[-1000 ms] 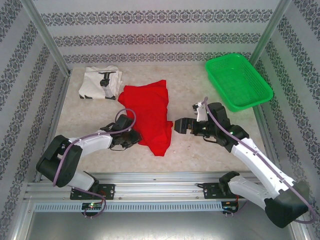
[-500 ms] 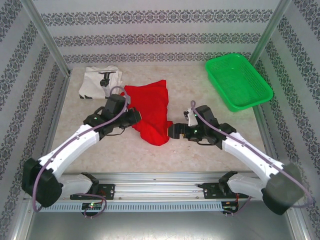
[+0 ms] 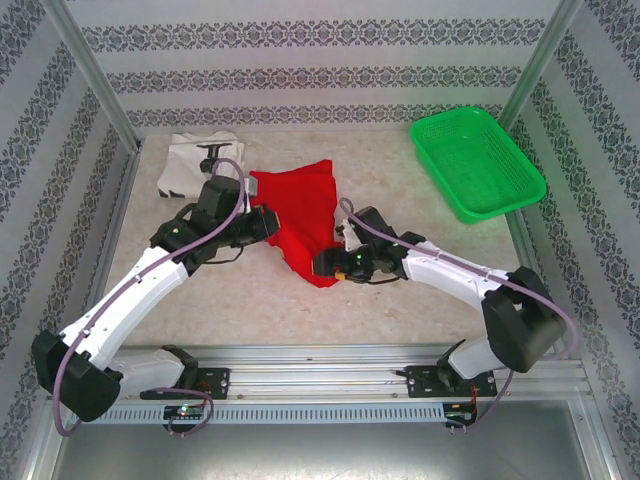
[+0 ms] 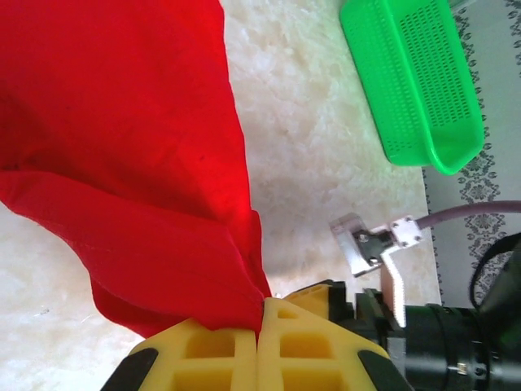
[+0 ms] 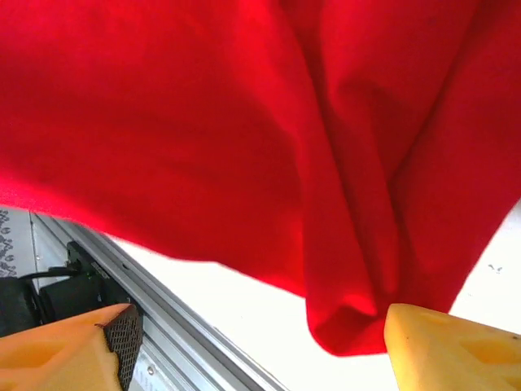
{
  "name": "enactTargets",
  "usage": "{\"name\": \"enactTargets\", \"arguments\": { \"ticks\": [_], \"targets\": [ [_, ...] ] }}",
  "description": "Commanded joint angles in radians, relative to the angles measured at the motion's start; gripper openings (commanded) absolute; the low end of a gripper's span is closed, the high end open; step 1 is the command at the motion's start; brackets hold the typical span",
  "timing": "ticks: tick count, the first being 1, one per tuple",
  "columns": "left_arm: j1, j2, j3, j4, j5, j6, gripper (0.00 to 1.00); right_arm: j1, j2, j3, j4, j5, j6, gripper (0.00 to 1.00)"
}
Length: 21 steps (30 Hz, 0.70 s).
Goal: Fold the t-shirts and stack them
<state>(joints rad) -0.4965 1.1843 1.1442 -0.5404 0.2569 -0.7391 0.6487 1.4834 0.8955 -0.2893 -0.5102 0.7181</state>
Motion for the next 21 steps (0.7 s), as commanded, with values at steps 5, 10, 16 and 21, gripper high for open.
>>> {"name": "enactTargets", "arguments": {
  "ticks": [5, 10, 16, 21],
  "targets": [
    [-0.006, -0.044, 0.076, -0.044, 0.0, 0.04, 0.0, 0.007, 0.115, 0.073, 0.058, 0.122, 0.009, 0.38],
    [-0.002, -0.045, 0.118, -0.057, -0.001, 0.061, 0.0, -0.061, 0.124, 0.129, 0.117, 0.145, 0.008, 0.06],
    [0.018, -0.045, 0.164, -0.099, -0.028, 0.119, 0.0, -0.158, 0.063, 0.256, 0.044, 0.134, -0.056, 0.0],
    [0.065, -0.045, 0.208, -0.122, -0.006, 0.219, 0.0, -0.233, 0.023, 0.378, -0.057, 0.058, -0.111, 0.0]
  ]
}}
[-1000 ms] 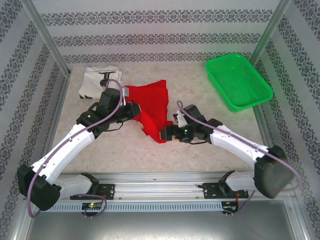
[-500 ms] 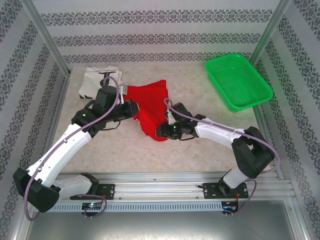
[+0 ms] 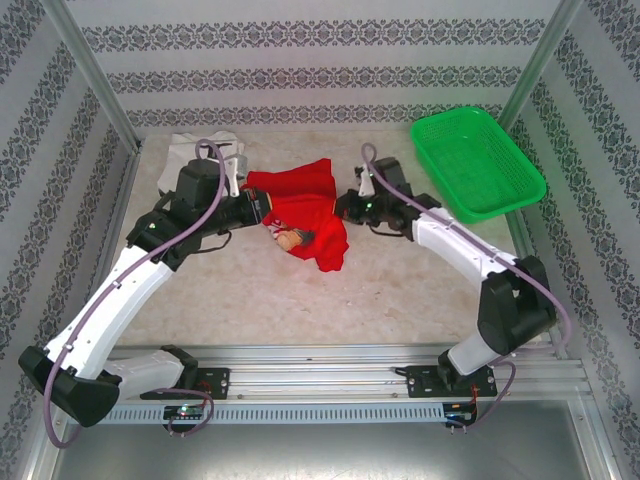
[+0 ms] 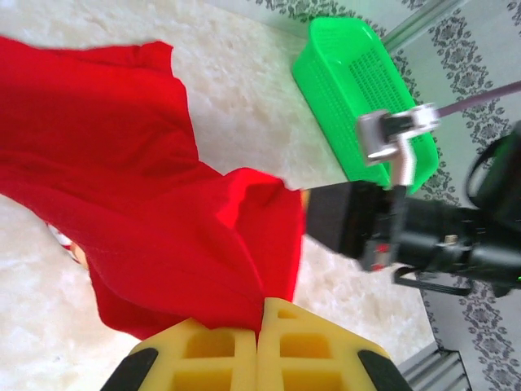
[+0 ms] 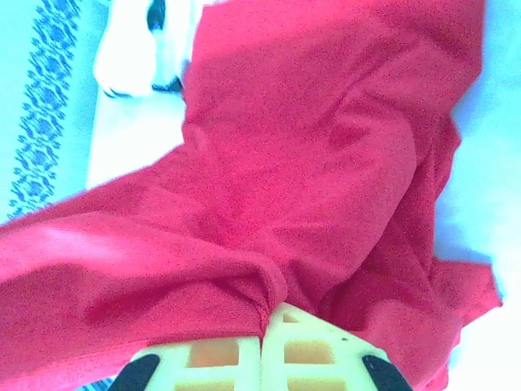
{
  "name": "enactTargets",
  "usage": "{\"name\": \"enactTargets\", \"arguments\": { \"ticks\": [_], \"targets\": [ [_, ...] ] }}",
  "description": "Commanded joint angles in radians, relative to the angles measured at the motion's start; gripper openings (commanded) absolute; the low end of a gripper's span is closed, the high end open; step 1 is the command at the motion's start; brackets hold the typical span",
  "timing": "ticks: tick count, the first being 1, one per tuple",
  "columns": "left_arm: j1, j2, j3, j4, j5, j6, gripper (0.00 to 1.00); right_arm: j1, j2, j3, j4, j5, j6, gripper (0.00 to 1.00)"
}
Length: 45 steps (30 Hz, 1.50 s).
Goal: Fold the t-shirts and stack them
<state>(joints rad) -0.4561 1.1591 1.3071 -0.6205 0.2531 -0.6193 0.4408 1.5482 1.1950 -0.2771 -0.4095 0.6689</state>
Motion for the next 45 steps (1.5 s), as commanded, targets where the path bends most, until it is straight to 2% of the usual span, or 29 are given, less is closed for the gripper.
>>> {"name": "enactTargets", "arguments": {
  "ticks": [1, 4, 6, 11, 18, 23, 24, 26, 28, 31, 35, 41, 45],
  "targets": [
    [0.029, -0.019, 0.056, -0.055, -0.015, 0.126, 0.0, -0.031, -0.042, 0.118, -0.109, -0.066, -0.08, 0.0],
    [0.04, -0.024, 0.078, -0.108, -0.055, 0.185, 0.0, -0.031, -0.055, 0.193, -0.215, -0.085, -0.144, 0.0],
    [0.042, -0.046, 0.062, -0.139, -0.095, 0.208, 0.0, -0.031, -0.081, 0.183, -0.239, -0.093, -0.165, 0.0],
    [0.042, -0.15, -0.098, -0.174, -0.2, 0.181, 0.0, 0.001, -0.146, -0.002, -0.228, -0.1, -0.183, 0.0],
    [0.043, -0.263, -0.39, -0.145, -0.212, 0.069, 0.04, 0.055, -0.169, -0.231, -0.189, -0.059, -0.143, 0.0],
    [0.043, -0.38, -0.563, -0.131, -0.231, -0.093, 0.22, 0.119, -0.117, -0.251, -0.241, -0.063, -0.18, 0.0],
    [0.042, -0.409, -0.591, -0.151, -0.247, -0.136, 0.29, 0.129, -0.103, -0.254, -0.25, -0.071, -0.181, 0.0],
    [0.043, -0.456, -0.63, -0.18, -0.253, -0.204, 0.32, 0.145, -0.085, -0.259, -0.271, -0.073, -0.188, 0.0],
    [0.042, -0.491, -0.659, -0.184, -0.219, -0.264, 0.41, 0.154, -0.068, -0.259, -0.307, -0.065, -0.202, 0.0],
    [0.034, -0.51, -0.69, -0.155, -0.128, -0.331, 0.47, 0.157, -0.059, -0.265, -0.37, -0.037, -0.216, 0.0],
    [-0.022, -0.475, -0.709, -0.057, -0.018, -0.416, 0.57, 0.147, -0.073, -0.302, -0.393, -0.004, -0.203, 0.0],
    [-0.153, -0.367, -0.763, 0.071, 0.099, -0.624, 0.58, 0.145, -0.067, -0.324, -0.39, -0.002, -0.189, 0.0],
    [-0.225, -0.329, -0.841, 0.158, 0.133, -0.756, 0.53, 0.144, -0.067, -0.343, -0.379, -0.007, -0.18, 0.0]
  ]
}}
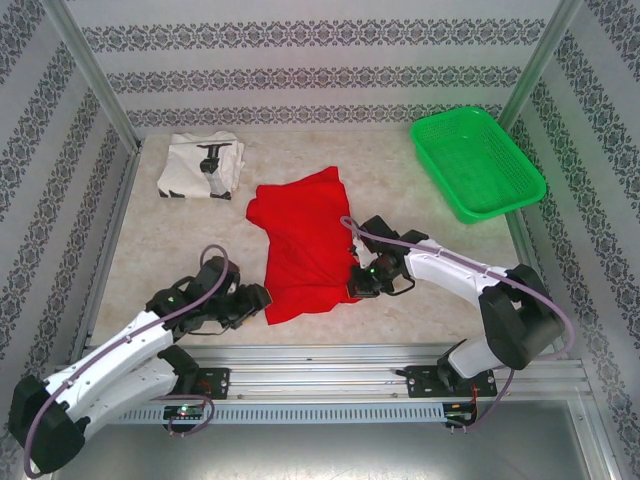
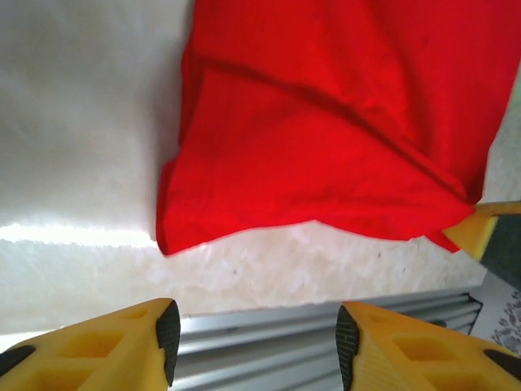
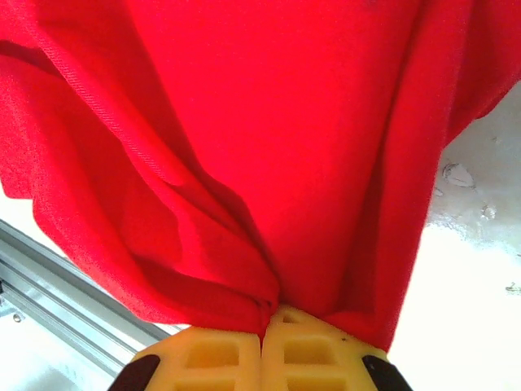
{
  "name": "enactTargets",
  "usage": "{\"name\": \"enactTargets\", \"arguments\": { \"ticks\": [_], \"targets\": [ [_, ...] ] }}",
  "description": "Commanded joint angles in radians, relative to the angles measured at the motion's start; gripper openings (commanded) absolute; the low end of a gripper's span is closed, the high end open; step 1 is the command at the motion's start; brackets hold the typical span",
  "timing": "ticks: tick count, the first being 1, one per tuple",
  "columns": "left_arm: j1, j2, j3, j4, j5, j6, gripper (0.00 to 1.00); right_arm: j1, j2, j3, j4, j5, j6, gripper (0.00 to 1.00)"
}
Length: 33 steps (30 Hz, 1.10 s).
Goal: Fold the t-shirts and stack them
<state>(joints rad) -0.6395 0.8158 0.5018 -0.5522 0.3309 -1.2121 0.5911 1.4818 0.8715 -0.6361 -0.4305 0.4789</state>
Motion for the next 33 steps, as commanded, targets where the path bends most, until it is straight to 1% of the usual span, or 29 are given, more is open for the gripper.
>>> {"name": "enactTargets", "arguments": {
  "ticks": [1, 3, 6, 8, 10, 13, 16, 19, 24, 26, 28, 30, 31, 33],
  "targets": [
    [-0.053, 0.023, -0.053, 0.113, 0.052, -0.184, 0.53, -0.006, -0.006, -0.027, -0.013, 0.01, 0.013, 0.0],
    [-0.067, 0.037, -0.076, 0.143, 0.038, -0.216, 0.5, -0.006, -0.017, -0.039, -0.008, 0.009, 0.018, 0.0],
    [-0.077, 0.042, -0.092, 0.159, -0.031, -0.241, 0.44, -0.006, -0.036, -0.059, 0.002, 0.004, 0.019, 0.0],
    [-0.078, 0.054, -0.122, 0.232, -0.057, -0.278, 0.42, -0.005, -0.052, -0.071, 0.01, 0.0, 0.02, 0.0],
    [-0.081, 0.083, -0.141, 0.286, -0.084, -0.308, 0.39, -0.005, -0.067, -0.078, 0.015, -0.007, 0.016, 0.03],
    [-0.086, 0.132, -0.128, 0.318, -0.142, -0.309, 0.36, -0.005, -0.087, -0.087, 0.02, -0.017, 0.007, 0.07],
    [-0.086, 0.216, -0.139, 0.415, -0.12, -0.331, 0.34, -0.005, -0.095, -0.09, 0.018, -0.021, -0.001, 0.1],
    [-0.098, 0.244, -0.087, 0.315, -0.137, -0.297, 0.33, -0.007, -0.105, -0.085, 0.007, -0.02, -0.011, 0.11],
    [-0.098, 0.232, -0.073, 0.231, -0.166, -0.273, 0.31, -0.007, -0.125, -0.091, 0.008, -0.023, -0.006, 0.13],
    [-0.098, 0.22, -0.077, 0.218, -0.183, -0.267, 0.3, -0.007, -0.133, -0.094, 0.012, -0.024, -0.003, 0.17],
    [-0.097, 0.229, -0.081, 0.236, -0.201, -0.259, 0.3, -0.008, -0.141, -0.097, 0.019, -0.028, 0.002, 0.24],
    [-0.093, 0.287, -0.081, 0.286, -0.187, -0.243, 0.29, -0.008, -0.149, -0.095, 0.022, -0.028, 0.004, 0.32],
    [-0.092, 0.323, -0.075, 0.312, -0.176, -0.234, 0.27, -0.008, -0.154, -0.093, 0.023, -0.028, 0.008, 0.38],
    [-0.092, 0.369, -0.061, 0.347, -0.171, -0.215, 0.25, -0.011, -0.17, -0.088, 0.024, -0.029, 0.009, 0.46]
  ]
}}
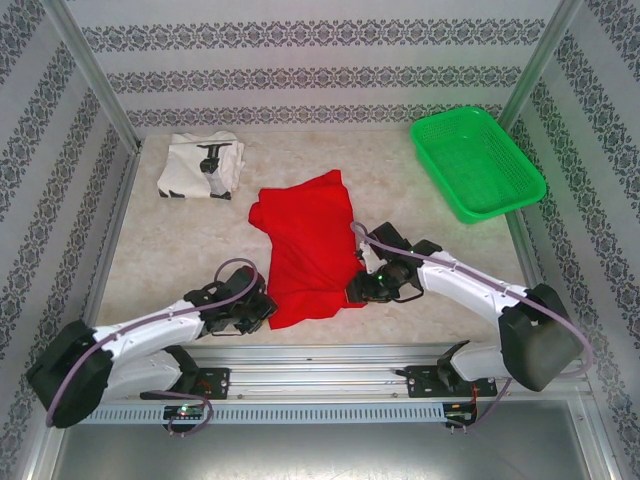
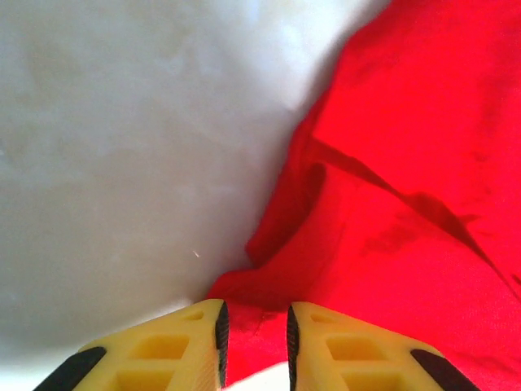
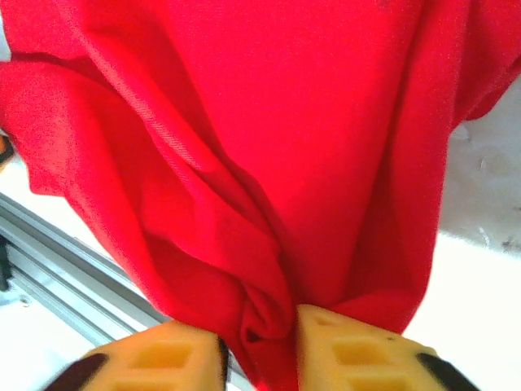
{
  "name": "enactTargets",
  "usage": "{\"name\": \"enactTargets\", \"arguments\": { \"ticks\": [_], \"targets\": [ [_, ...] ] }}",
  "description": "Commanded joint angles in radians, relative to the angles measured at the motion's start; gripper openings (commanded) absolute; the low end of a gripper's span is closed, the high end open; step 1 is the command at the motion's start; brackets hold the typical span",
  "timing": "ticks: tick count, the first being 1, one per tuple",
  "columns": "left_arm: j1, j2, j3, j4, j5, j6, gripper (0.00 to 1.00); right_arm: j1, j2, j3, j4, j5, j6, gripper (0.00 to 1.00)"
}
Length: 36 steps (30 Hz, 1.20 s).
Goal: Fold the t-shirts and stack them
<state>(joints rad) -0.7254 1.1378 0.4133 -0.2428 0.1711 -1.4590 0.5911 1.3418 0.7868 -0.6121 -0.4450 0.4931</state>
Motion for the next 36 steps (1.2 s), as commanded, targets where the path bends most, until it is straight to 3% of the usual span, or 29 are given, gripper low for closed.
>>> {"name": "enactTargets", "arguments": {
  "ticks": [1, 8, 20, 23, 25, 27, 29, 36],
  "targets": [
    [-0.006, 0.057, 0.039, 0.036, -0.019, 0.042, 0.22, -0.015, -0.041, -0.001, 0.0, -0.013, -0.003, 0.51],
    [0.034, 0.065, 0.073, 0.037, -0.039, 0.126, 0.06, -0.052, -0.137, 0.012, 0.015, -0.006, 0.026, 0.7],
    [0.194, -0.088, 0.197, -0.138, 0.0, 0.357, 0.0, -0.094, -0.154, 0.032, 0.011, -0.028, 0.018, 0.71],
    [0.205, -0.096, 0.222, -0.166, 0.054, 0.386, 0.0, -0.099, -0.146, 0.035, 0.014, -0.036, 0.015, 0.72],
    [0.202, -0.1, 0.201, -0.173, 0.094, 0.362, 0.06, -0.099, -0.142, 0.038, 0.008, -0.044, 0.001, 0.78],
    [0.201, -0.132, 0.147, -0.154, 0.129, 0.329, 0.28, -0.099, -0.147, 0.037, 0.008, -0.044, -0.007, 0.85],
    [0.201, -0.151, 0.105, -0.155, 0.148, 0.309, 0.38, -0.098, -0.155, 0.028, 0.022, -0.058, -0.011, 0.91],
    [0.17, -0.05, 0.057, -0.045, 0.194, 0.295, 0.41, -0.079, -0.166, 0.018, 0.06, -0.105, -0.019, 0.98]
  ]
}}
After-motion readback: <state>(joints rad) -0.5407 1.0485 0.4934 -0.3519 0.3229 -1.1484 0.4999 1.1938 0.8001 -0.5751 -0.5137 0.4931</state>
